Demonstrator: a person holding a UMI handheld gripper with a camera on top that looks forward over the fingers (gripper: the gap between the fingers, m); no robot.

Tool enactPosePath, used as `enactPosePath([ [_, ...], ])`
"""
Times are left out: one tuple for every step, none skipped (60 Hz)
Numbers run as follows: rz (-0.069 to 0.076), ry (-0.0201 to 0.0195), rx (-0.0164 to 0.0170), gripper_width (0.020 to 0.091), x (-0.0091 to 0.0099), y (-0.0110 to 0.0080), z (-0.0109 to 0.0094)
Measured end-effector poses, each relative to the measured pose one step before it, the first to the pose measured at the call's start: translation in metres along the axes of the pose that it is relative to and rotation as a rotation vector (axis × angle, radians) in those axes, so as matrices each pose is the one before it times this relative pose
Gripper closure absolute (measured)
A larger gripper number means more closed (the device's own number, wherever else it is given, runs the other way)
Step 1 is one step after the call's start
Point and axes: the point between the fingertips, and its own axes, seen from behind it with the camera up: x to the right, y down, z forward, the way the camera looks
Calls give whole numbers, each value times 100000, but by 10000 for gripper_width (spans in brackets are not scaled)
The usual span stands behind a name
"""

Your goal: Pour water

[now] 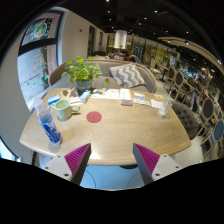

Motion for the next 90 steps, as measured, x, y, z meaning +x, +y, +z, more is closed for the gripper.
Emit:
enactPosePath([
  [117,-447,-83,247,-946,535,-45],
  [63,-506,-18,245,-940,497,-57],
  [15,-619,-38,245,-955,495,-44],
  [-66,-704,-126,245,-980,467,19],
  [-120,-813,-179,245,-973,467,-3],
  [-171,-850,-143,245,-1004,415,0],
  [-161,-1024,-43,245,-1009,403,-13],
  [-170,-1116,127,243,-1036,337,76],
  [-199,-1238,270,240,-1080,295,83],
  [-174,-1234,377,241,-1085,220,135],
  [-82,-1230,451,240,-1059,162,180],
  [-61,-1366,526,242,-1147,111,171],
  [-90,-1464,624,242,-1140,63,234],
  [-53,-1525,702,241,-1163,-21,257],
  [-25,-1460,775,243,-1114,-16,299],
  [-1,-1281,757,242,-1066,-54,373],
  [-14,-1150,849,245,-960,-110,385],
  [-45,-1058,942,244,-934,-158,417],
  [-59,-938,1021,245,-868,-192,489],
  [-168,-840,1078,243,-825,-282,530],
  [-223,-648,1055,243,-738,-302,558],
  [-254,-379,1123,244,-616,-318,578],
  [-228,-166,1149,242,-525,-332,618],
  [-227,11,1160,242,-432,-366,672],
  [-154,34,1027,241,-430,-355,631],
  [-163,100,984,239,-343,-324,666],
  [-13,296,1013,240,-242,-359,719],
  [140,464,1052,240,-185,-362,672],
  [279,611,1108,240,-109,-388,634],
  [403,663,1020,239,-80,-354,694],
  [452,614,772,244,-113,-313,643],
  [508,490,674,243,-76,-269,635],
  [533,417,747,244,-65,-316,614],
  [540,341,902,246,-54,-322,576],
  [604,317,1053,252,-43,-340,557],
  [522,246,933,258,-40,-271,526],
  [343,177,570,272,-60,-183,523],
  [173,243,306,288,-39,-121,488],
  [-64,228,147,311,-5,-67,476],
  [-180,113,279,342,-37,-91,413],
  [-117,350,475,375,32,-124,372],
  [-140,510,500,411,100,-95,356],
  [-211,497,289,450,64,-6,306],
  [-358,108,167,486,-35,13,255],
  [-56,-516,521,523,-171,-84,220],
  [-84,-231,305,565,-127,-19,197],
  [-64,-26,191,611,-296,-35,-25],
  [-39,230,374,615,-10,-37,65],
  [-285,142,659,616,-24,-129,28],
  [-686,124,472,625,-45,-76,39],
  [-965,52,117,635,-35,-29,52],
  [-828,-106,30,639,-67,-15,52],
  [-679,-154,-59,651,-92,41,26],
  [-558,-70,-75,669,-25,8,39],
  [-219,-103,-89,676,201,-114,623],
  [-158,632,-223,693,-112,117,-533],
  [-31,428,-370,703,78,52,-168],
  [-219,474,-408,713,58,8,-118],
  [-340,475,-378,728,90,-1,-104],
  [-347,735,-268,729,188,-38,-143],
  [-708,902,-326,731,256,-98,-129],
  [-1123,506,-498,751,512,-99,157],
  [-952,1159,-330,752,302,-259,35],
  [-1097,1150,-747,753,388,-95,3],
  [-1324,1207,-1029,753,456,-33,5],
  [-1552,1282,-1214,752,475,-49,28],
  [-1394,1242,-1125,751,636,42,-14],
  [-884,1373,-421,751,607,-28,61],
  [-724,1332,-265,752,603,-452,-74],
  [-819,949,-249,752,576,-315,25],
  [-1086,1029,-353,752,630,-319,54],
  [-1156,1402,-263,752,761,-346,67],
  [-1344,1774,-111,753,883,-368,103],
  [-2012,1688,-279,751,1049,-166,549],
  [-2773,2088,-408,753,735,-245,-132],
  [-2986,1888,-416,753,853,-294,181],
  [-2894,1952,-157,753,873,-361,219],
  [-2910,1913,34,752,842,-384,224],
  [-3083,1561,41,753,929,-426,569],
  [-3449,1722,53,752,764,-402,313],
  [-3597,1702,-43,752,912,-436,530],
  [-3477,2425,327,751,542,-181,298],
  [-3915,2238,6,752,785,-338,343],
  [-4271,2211,-2,753,746,-321,304],
  [-4419,2121,196,752,683,-372,389],
  [-4597,1702,229,752,839,-585,416],
  [-4277,2090,492,753,416,-370,601],
  [-4628,1831,315,754,528,-412,370],
  [-4789,1664,306,753,443,-414,359],
  [-4746,1626,507,753,405,-434,363],
])
